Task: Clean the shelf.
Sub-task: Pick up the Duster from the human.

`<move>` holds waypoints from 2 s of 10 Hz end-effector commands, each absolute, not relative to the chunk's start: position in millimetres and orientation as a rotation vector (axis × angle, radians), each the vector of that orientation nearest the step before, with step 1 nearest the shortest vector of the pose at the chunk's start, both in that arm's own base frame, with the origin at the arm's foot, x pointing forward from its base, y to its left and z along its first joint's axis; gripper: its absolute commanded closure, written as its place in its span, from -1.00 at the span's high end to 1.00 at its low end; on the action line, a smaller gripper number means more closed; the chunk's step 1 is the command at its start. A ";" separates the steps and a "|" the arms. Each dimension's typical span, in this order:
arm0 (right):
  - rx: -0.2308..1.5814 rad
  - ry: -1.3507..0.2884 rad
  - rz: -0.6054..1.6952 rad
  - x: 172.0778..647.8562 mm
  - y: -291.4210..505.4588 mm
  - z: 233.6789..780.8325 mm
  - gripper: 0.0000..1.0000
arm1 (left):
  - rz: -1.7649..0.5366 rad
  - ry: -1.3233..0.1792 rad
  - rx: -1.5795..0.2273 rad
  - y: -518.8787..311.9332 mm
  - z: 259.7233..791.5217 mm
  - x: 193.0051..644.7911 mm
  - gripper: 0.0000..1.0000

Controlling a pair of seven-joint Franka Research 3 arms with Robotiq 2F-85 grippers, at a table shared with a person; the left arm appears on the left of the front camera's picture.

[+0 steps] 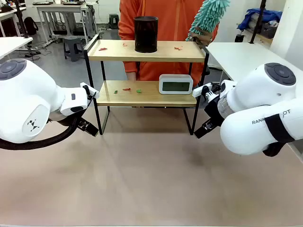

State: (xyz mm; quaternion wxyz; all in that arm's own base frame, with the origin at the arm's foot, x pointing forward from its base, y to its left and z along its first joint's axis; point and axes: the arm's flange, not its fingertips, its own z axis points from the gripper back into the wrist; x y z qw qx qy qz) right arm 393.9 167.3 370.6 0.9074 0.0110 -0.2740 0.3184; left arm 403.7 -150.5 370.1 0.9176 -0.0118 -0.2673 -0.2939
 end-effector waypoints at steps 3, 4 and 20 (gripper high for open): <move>0.023 -0.566 0.657 394.0 167.3 370.7 1.00 | -0.605 -0.550 -0.024 -150.5 370.2 403.7 1.00; 0.023 -0.566 0.657 394.0 167.3 370.7 1.00 | -0.605 -0.550 -0.024 -150.5 370.2 403.7 1.00; 0.343 -0.219 0.492 381.1 159.9 411.7 1.00 | -0.594 -0.407 0.252 -150.3 410.0 403.1 1.00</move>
